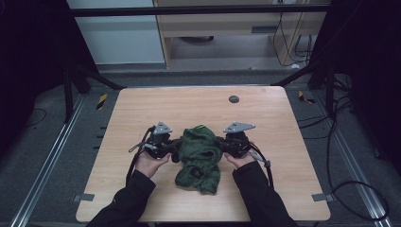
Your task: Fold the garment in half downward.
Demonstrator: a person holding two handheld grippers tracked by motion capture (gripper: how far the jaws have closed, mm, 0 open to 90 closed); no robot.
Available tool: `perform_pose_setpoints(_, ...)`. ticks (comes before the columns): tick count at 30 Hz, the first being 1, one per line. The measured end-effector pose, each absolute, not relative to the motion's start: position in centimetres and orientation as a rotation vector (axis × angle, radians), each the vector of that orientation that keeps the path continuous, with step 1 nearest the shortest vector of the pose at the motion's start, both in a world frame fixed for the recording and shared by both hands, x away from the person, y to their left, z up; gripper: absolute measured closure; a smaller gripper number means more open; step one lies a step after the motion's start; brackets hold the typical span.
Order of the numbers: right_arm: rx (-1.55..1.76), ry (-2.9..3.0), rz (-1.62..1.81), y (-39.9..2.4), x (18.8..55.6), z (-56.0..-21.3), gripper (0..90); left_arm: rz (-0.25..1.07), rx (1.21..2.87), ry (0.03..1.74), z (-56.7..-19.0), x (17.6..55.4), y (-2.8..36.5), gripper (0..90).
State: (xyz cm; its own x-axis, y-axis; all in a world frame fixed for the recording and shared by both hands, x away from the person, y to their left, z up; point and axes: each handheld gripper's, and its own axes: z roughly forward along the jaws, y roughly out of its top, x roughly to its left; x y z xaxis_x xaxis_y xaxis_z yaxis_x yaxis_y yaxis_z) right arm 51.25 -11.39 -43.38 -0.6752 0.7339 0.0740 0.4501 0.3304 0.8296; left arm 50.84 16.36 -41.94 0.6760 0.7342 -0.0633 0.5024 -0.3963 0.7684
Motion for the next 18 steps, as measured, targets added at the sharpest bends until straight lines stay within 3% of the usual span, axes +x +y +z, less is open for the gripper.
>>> perform_pose_setpoints(18,1.005,2.325,1.283,-11.6,48.7,-43.7,83.7,0.349,2.108,0.926,-42.2,47.8,17.0,87.7)
